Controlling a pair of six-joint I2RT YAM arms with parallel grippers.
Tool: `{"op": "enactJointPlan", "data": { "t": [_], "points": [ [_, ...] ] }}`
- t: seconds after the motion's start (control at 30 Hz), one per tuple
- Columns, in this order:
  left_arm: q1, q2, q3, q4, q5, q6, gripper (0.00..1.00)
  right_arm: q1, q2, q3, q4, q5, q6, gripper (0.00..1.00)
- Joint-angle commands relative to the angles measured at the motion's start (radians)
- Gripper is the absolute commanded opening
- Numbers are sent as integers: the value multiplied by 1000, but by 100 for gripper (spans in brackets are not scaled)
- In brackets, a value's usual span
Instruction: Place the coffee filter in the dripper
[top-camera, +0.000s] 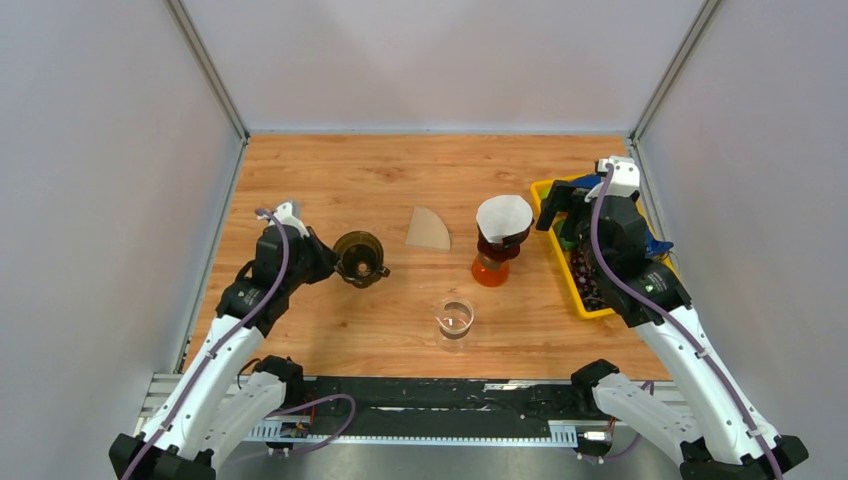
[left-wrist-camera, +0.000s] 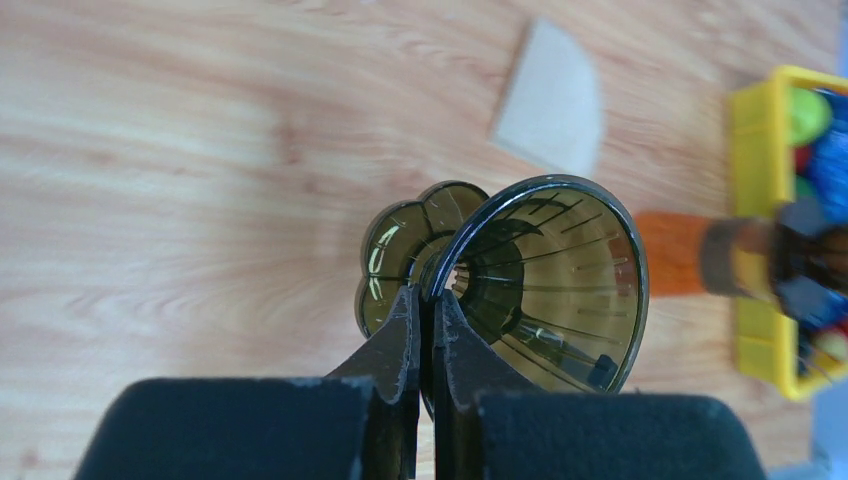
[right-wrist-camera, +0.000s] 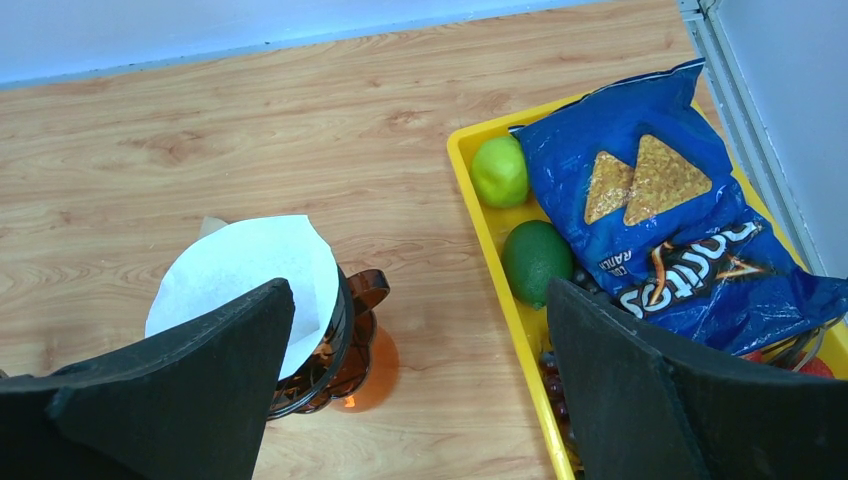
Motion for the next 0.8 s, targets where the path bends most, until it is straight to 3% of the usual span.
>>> {"op": "enactJointPlan", "data": {
  "t": [0.0, 0.17, 0.37, 0.77],
  "points": [
    [4, 16, 70, 175, 284, 59, 0, -5, -23, -3, 46, 16, -16, 100],
    [-29, 70, 124, 229, 511, 60, 0, -5, -29, -8, 47, 11, -16, 100],
    [-191, 157, 253, 167, 588, 118, 0, -5, -29, -13, 50, 4, -18, 100],
    [-398, 359, 427, 30, 534, 204, 0, -5, -34, -29, 56, 3, -23, 100]
  ]
}}
